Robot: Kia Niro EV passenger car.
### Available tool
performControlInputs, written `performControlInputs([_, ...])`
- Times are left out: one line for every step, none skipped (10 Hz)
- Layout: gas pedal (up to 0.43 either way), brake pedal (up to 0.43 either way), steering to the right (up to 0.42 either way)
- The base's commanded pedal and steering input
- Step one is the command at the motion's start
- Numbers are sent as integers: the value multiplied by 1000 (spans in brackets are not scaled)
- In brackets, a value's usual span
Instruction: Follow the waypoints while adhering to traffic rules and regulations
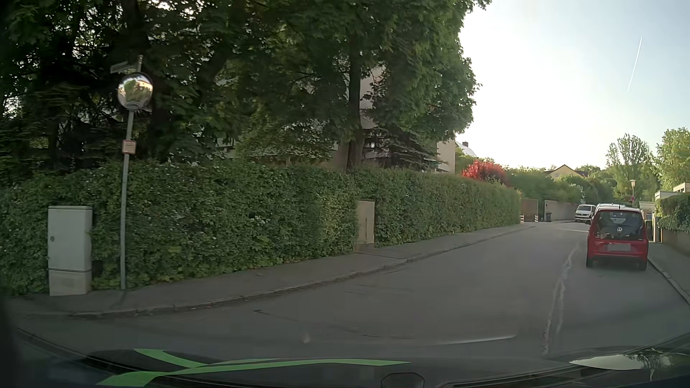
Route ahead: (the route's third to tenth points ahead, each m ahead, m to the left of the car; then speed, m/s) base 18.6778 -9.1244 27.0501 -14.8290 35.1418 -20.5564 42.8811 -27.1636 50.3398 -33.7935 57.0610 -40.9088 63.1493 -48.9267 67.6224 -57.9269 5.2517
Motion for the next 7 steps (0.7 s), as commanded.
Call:
performControlInputs([39,0,149])
performControlInputs([39,0,151])
performControlInputs([39,0,154])
performControlInputs([39,0,156])
performControlInputs([39,0,160])
performControlInputs([39,0,167])
performControlInputs([47,0,171])
